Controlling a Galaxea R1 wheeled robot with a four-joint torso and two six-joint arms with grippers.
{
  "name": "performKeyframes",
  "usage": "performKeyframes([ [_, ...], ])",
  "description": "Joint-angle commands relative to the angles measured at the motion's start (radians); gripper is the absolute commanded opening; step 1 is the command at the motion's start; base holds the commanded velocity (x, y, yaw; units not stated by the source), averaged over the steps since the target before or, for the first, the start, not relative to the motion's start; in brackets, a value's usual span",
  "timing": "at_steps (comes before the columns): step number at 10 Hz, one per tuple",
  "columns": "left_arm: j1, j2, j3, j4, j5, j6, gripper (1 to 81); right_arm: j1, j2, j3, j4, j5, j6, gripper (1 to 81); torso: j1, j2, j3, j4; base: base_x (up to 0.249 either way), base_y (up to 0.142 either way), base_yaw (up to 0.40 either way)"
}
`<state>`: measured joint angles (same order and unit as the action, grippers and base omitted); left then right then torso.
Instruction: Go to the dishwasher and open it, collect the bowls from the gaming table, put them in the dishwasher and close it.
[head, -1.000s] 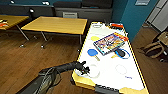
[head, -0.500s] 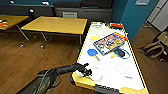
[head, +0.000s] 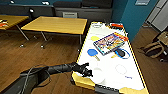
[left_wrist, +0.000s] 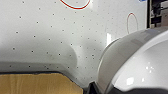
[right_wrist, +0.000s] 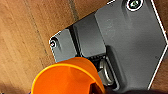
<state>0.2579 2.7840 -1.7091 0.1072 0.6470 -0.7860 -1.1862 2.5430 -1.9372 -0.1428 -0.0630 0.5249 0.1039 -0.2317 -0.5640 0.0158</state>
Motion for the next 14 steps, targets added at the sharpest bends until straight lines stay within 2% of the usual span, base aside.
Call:
performKeyframes([
  [1, -0.054, -0.341, 0.394, 0.15, -0.059, -0.004, 1.0, 0.009, -0.056, 0.069, -0.011, -0.055, 0.004, 1.0, 0.0, 0.0, 0.051, 0.0, 0.0, 0.0, 0.0],
  [2, -0.003, -0.391, 0.431, 0.186, -0.069, -0.004, 1.0, -0.004, -0.059, 0.071, -0.011, -0.054, 0.003, 1.0, 0.0, 0.0, 0.064, 0.0, 0.0, 0.0, 0.0],
  [4, 0.129, -0.507, 0.52, 0.288, -0.125, -0.003, 1.0, -0.024, -0.07, 0.069, -0.011, -0.048, 0.001, 1.0, 0.001, 0.0, 0.099, 0.0, 0.0, 0.0, 0.0],
  [6, 0.305, -0.604, 0.566, 0.409, -0.22, -0.003, 1.0, -0.04, -0.071, 0.064, -0.011, -0.044, 0.0, 1.0, 0.0, 0.0, 0.146, 0.0, 0.0, 0.0, 0.0],
  [7, 0.39, -0.624, 0.563, 0.46, -0.253, -0.001, 1.0, -0.047, -0.07, 0.064, -0.011, -0.043, 0.0, 1.0, 0.0, 0.0, 0.169, 0.0, 0.0, 0.0, 0.0],
  [8, 0.467, -0.633, 0.557, 0.5, -0.27, -0.003, 1.0, -0.051, -0.068, 0.064, -0.011, -0.04, 0.0, 1.0, 0.0, 0.0, 0.191, 0.0, 0.0, 0.0, 0.0],
  [9, 0.546, -0.639, 0.537, 0.558, -0.302, -0.003, 1.0, -0.057, -0.064, 0.063, -0.012, -0.037, -0.002, 1.0, 0.0, 0.0, 0.217, 0.0, 0.0, 0.0, 0.0],
  [11, 0.689, -0.616, 0.456, 0.647, -0.421, 0.0, 1.0, -0.068, -0.044, 0.043, -0.015, -0.021, -0.003, 1.0, 0.0, 0.0, 0.261, 0.0, 0.0, 0.0, 0.0],
  [13, 0.803, -0.58, 0.35, 0.693, -0.518, 0.005, 1.0, -0.077, -0.031, 0.032, -0.026, -0.02, -0.003, 1.0, -0.001, -0.001, 0.311, 0.0, 0.0, 0.0, 0.0],
  [14, 0.843, -0.564, 0.307, 0.7, -0.55, 0.005, 1.0, -0.08, -0.031, 0.029, -0.026, -0.018, -0.003, 1.0, -0.002, -0.001, 0.324, 0.0, 0.0, 0.0, 0.0],
])
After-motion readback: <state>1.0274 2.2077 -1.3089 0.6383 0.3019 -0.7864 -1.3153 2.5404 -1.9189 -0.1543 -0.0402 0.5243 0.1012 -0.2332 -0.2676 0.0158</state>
